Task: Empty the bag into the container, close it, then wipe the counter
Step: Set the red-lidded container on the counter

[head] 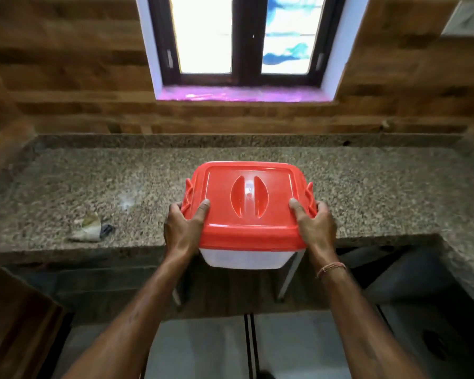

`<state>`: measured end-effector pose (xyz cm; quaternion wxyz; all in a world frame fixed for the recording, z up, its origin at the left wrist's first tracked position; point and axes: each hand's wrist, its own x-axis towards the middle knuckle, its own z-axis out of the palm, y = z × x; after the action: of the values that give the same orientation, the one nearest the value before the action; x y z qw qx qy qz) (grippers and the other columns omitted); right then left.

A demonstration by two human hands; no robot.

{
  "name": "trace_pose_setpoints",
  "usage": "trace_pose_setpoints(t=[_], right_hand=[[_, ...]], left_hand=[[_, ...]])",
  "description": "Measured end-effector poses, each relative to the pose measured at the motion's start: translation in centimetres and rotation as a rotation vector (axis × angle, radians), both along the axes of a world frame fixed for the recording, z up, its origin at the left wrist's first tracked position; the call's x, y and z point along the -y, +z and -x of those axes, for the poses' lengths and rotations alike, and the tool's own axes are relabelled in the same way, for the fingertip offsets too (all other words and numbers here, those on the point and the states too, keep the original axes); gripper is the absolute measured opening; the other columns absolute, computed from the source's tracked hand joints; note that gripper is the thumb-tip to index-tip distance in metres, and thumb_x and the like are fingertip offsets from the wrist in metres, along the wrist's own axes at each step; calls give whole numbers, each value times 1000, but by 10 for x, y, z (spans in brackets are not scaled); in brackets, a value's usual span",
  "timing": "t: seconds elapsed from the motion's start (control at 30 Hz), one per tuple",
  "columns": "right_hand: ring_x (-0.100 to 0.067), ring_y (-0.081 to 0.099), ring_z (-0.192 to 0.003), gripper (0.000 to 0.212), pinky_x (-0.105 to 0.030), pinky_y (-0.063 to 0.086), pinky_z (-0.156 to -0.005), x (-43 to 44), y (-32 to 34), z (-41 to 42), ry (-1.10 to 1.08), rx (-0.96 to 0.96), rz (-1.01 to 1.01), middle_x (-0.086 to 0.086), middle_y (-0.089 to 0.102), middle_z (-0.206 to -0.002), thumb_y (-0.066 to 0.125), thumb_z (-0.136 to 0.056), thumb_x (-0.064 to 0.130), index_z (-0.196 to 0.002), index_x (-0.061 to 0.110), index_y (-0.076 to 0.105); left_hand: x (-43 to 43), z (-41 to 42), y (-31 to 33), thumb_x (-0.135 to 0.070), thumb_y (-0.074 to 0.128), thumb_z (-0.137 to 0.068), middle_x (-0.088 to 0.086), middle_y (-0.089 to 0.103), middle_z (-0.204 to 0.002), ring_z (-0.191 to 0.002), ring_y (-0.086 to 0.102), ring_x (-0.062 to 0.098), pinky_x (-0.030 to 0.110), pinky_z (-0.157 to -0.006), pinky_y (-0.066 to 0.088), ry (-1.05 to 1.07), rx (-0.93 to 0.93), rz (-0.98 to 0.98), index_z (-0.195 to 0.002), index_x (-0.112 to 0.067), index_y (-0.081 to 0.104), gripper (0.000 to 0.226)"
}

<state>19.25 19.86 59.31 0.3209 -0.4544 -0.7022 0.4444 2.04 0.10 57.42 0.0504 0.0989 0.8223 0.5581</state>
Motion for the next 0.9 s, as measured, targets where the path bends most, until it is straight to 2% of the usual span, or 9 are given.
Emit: trace_pose_setpoints(t=[0.1, 0.2, 0.33, 0.47, 0.57, 0.67, 0.73, 0.8, 0.9], right_hand=[[-19, 68, -85, 56, -28, 52, -65, -42, 8, 29, 27, -18, -16, -1, 68, -105, 68, -87, 60, -122, 17, 60], [-14, 67, -80, 53, -29, 53, -64, -93, 6, 60, 49, -9, -25, -1, 69, -103, 69, -88, 58, -120, 17, 60], [-25, 70, -87, 51, -39, 60, -78, -172, -5, 104, 60, 27, -8, -6, 72, -105, 70, -85, 60, -113, 19, 61], [-25, 71, -86, 45, -43, 62, -79, -241, -15, 145, 92, 55, 31, -4, 71, -102, 70, -85, 59, -110, 23, 59], [-21, 68, -81, 47, -34, 57, -70, -284, -20, 173, 134, 82, 57, -6, 71, -102, 71, -87, 55, -115, 19, 60], [-20, 66, -78, 42, -35, 57, -71, -311, -29, 195, 166, 111, 73, -6, 70, -100, 72, -87, 55, -107, 23, 54], [-21, 67, -78, 43, -40, 60, -74, -323, -34, 206, 185, 141, 77, -3, 68, -97, 69, -86, 57, -108, 24, 51], [-24, 68, -82, 49, -44, 61, -75, -332, -34, 217, 203, 186, 43, -2, 67, -98, 63, -87, 60, -115, 21, 52], [-23, 65, -77, 57, -31, 50, -63, -339, -31, 232, 208, 272, -53, 0, 64, -91, 50, -95, 66, -118, 15, 54]], left_hand=[[-41, 28, 4, -68, 66, -83, 5, 68, -114, -95, 67, 24, 37, -80, 55, -4, -5, -38, -126, -16, 56, 69], [-87, 54, 2, -67, 65, -84, 6, 68, -115, -95, 66, 25, 37, -80, 54, 21, -7, -30, -125, -15, 57, 66], [-157, 90, 0, -64, 66, -85, 10, 69, -117, -94, 65, 26, 36, -81, 53, 48, -9, 17, -124, -13, 58, 65], [-222, 131, 0, -63, 67, -85, 12, 68, -121, -101, 66, 30, 38, -84, 53, 51, 17, 75, -129, -11, 56, 69], [-261, 153, -2, -59, 67, -88, 11, 68, -118, -91, 64, 26, 32, -73, 51, 62, 44, 75, -131, -10, 54, 67], [-280, 172, -4, -59, 64, -90, 11, 67, -114, -87, 64, 25, 30, -67, 50, 75, 62, 123, -130, -9, 53, 65], [-284, 187, -6, -69, 59, -88, 11, 69, -110, -87, 67, 27, 34, -69, 55, 53, 69, 196, -126, -11, 57, 70], [-286, 202, -7, -80, 51, -84, 10, 71, -100, -82, 70, 27, 36, -65, 58, 15, 114, 225, -115, -13, 62, 75], [-295, 220, -1, -81, 46, -86, 9, 71, -88, -76, 69, 25, 32, -61, 54, 14, 185, 210, -97, -11, 65, 73]])
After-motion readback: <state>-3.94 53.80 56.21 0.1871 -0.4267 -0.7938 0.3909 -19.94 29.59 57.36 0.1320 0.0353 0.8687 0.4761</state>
